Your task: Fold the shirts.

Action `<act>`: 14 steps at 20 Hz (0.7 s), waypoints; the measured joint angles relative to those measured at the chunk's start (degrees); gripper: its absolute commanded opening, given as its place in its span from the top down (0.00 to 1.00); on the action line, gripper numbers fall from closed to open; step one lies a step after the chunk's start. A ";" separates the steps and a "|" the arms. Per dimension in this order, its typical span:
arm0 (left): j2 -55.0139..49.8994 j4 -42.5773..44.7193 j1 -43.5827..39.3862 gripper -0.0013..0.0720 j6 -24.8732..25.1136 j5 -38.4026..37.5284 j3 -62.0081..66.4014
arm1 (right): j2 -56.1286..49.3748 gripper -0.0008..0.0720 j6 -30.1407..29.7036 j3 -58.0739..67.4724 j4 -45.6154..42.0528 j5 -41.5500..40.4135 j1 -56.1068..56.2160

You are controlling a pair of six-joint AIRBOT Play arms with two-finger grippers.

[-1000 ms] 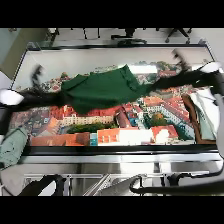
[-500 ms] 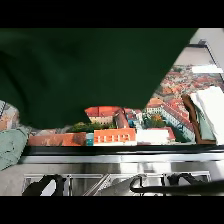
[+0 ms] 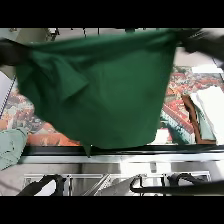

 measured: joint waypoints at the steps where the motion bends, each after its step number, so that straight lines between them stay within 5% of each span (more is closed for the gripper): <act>1: -3.80 0.04 -0.42 0.96 0.79 1.68 -1.70 | -4.39 0.96 0.00 -1.01 -2.01 -3.39 2.69; 6: -24.92 -0.28 -1.27 0.95 2.38 5.35 0.70 | -23.21 0.96 0.02 -2.86 -2.97 -18.10 9.60; 7: -28.68 -0.59 -1.42 0.84 2.38 4.85 2.67 | -25.51 0.96 0.02 -2.97 -2.27 -19.74 10.01; 8: -31.85 -0.70 -1.57 0.22 2.40 4.13 4.83 | -26.97 0.86 0.02 -3.04 -1.97 -20.87 10.12; 9: -34.21 -0.92 -1.66 0.04 2.38 3.34 6.88 | -27.89 0.62 0.02 -3.10 -1.79 -21.70 9.97; 14: -39.32 -0.92 1.05 0.14 -1.49 -4.35 16.24 | -24.41 0.57 0.70 -3.19 -2.01 -15.74 4.04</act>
